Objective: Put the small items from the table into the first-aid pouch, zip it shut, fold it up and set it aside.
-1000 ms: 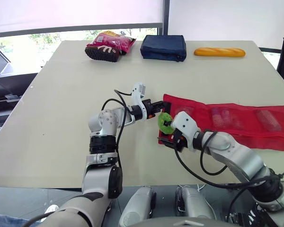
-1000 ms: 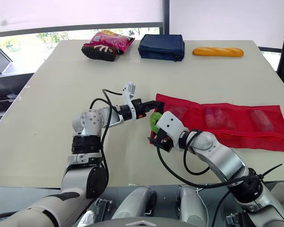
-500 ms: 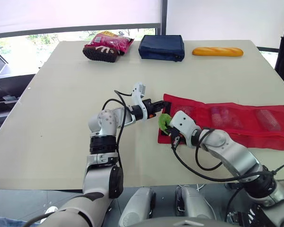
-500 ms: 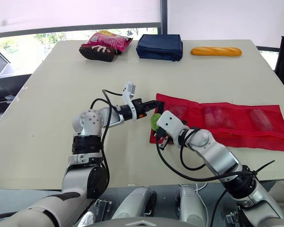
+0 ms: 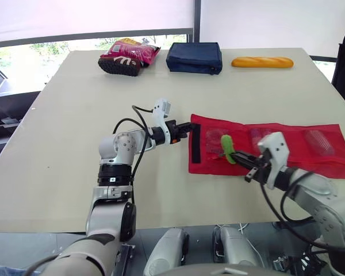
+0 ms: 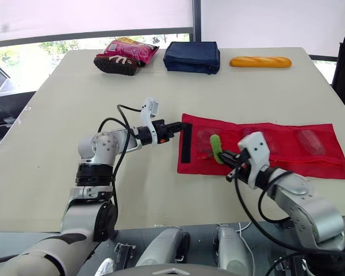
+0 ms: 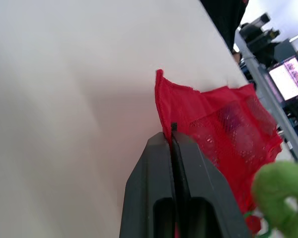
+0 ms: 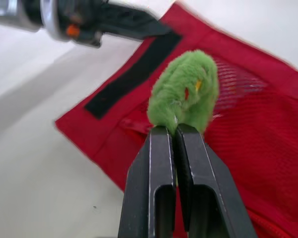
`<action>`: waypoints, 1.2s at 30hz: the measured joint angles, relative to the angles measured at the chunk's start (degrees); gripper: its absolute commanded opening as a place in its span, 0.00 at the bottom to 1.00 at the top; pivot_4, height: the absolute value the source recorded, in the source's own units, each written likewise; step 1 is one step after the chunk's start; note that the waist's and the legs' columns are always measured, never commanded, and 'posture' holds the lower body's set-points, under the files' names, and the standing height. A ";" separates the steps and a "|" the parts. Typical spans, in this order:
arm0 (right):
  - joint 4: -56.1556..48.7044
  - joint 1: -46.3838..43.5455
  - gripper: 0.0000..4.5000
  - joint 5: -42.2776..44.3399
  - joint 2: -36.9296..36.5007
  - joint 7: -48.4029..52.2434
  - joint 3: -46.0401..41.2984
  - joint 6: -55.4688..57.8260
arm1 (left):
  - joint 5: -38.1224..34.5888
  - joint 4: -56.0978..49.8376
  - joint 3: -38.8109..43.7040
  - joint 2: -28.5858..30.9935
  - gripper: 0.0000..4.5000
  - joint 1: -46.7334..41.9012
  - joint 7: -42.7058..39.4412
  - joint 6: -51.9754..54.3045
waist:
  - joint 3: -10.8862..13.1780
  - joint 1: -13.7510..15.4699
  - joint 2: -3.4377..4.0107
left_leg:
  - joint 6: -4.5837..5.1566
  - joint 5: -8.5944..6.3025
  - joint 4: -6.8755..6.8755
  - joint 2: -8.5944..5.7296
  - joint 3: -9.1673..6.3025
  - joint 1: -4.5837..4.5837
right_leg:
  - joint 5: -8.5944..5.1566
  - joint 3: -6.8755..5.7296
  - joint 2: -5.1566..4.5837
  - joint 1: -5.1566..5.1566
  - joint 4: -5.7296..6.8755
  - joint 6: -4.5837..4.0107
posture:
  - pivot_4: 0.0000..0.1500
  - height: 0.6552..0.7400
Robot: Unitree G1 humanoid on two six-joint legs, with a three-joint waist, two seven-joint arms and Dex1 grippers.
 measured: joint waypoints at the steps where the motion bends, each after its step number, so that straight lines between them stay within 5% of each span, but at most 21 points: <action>1: -0.08 0.75 0.01 1.42 1.38 -0.75 -2.15 -0.04 | 0.49 0.04 -0.93 0.54 0.00 0.41 -0.63 -0.51 | 0.00 0.05 0.00 | 0.00 0.00 0.00 0.00 0.00 0.00 | 0.00 0.01 0.00 -0.01 0.01 0.00 | 1.00 0.99; 10: -0.49 6.51 0.01 18.68 15.03 -11.80 -11.85 -0.91 | 2.58 1.04 -3.64 2.65 0.00 0.72 -4.44 -3.55 | 0.00 0.01 0.04 | 0.01 0.00 -0.07 0.00 0.12 0.00 | 0.00 0.17 0.00 -0.11 0.08 0.00 | 1.00 0.99; 22: 0.38 10.93 0.01 39.27 14.23 -20.63 -19.51 -6.90 | 3.80 2.54 -5.87 4.63 0.00 1.08 -7.94 -6.39 | 0.00 -0.03 0.05 | 0.02 0.00 -0.08 0.01 0.14 0.00 | -0.01 0.19 0.01 -0.13 0.11 0.00 | 1.00 0.99; 36: 7.03 13.53 0.01 46.70 8.73 -28.63 -26.69 -17.01 | 6.59 7.12 -6.57 8.79 0.00 0.87 -11.32 -10.19 | -0.01 -0.08 0.06 | 0.03 0.00 -0.13 0.04 0.20 0.02 | -0.01 0.25 0.05 -0.14 0.12 0.00 | 1.00 0.99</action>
